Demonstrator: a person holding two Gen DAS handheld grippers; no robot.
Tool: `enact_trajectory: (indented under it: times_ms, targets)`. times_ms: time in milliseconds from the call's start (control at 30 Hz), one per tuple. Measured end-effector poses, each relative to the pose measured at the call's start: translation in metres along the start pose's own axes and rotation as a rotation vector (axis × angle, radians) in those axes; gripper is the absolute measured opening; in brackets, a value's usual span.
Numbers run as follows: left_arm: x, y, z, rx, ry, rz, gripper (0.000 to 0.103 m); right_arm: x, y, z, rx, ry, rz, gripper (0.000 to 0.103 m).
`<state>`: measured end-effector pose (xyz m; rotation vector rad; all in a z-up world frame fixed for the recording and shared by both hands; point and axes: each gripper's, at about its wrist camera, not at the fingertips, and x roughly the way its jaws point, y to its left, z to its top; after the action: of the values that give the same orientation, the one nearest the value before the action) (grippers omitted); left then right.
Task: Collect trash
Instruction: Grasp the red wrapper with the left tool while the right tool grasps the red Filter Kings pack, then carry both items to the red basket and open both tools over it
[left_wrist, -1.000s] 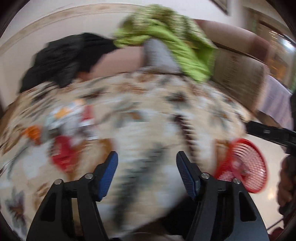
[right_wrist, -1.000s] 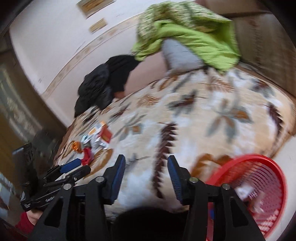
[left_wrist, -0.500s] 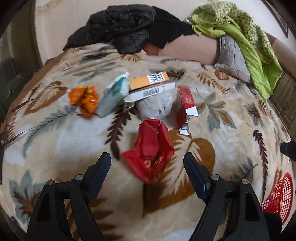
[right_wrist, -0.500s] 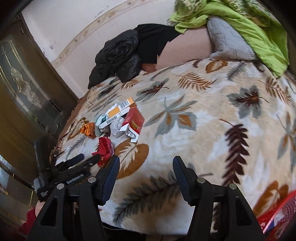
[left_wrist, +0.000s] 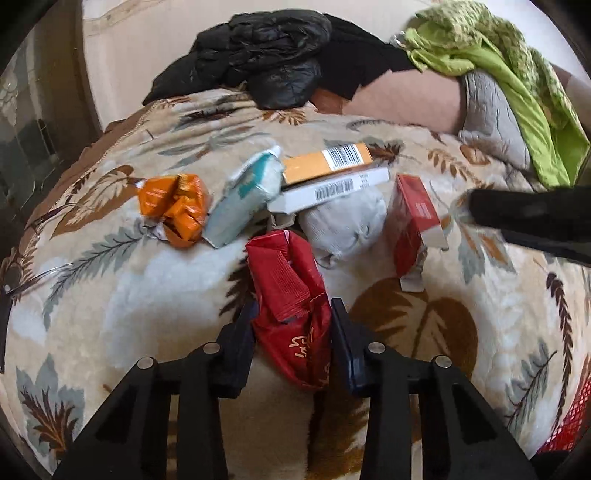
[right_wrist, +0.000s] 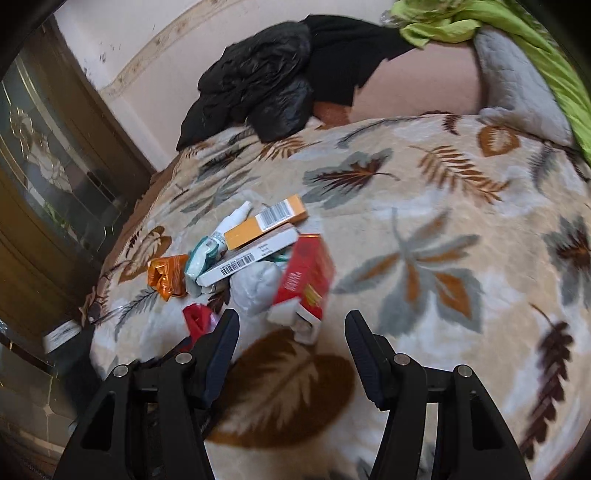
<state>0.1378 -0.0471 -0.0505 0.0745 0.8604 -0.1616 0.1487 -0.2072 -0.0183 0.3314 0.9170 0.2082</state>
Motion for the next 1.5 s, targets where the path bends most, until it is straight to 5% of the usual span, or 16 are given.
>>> enact_trajectory:
  times_ms: [100, 267, 533, 867, 1500]
  targets:
    - [-0.001, 0.004, 0.001, -0.017, -0.008, -0.013, 0.037, 0.025, 0.005, 0.005, -0.012, 0.03, -0.029, 0.063]
    - [0.0, 0.004, 0.002, -0.012, -0.004, -0.028, 0.037, 0.051, -0.003, 0.005, 0.014, 0.068, -0.041, 0.024]
    - [-0.011, -0.007, 0.001, 0.038, -0.057, -0.073, 0.036, 0.001, -0.012, -0.015, 0.023, -0.055, -0.014, 0.022]
    - [-0.04, -0.037, -0.012, 0.114, -0.11, -0.131, 0.036, -0.074, -0.028, -0.082, 0.036, -0.146, -0.024, 0.022]
    - [-0.067, -0.063, -0.032, 0.181, -0.144, -0.209, 0.036, -0.101, -0.042, -0.099, 0.088, -0.212, -0.023, 0.022]
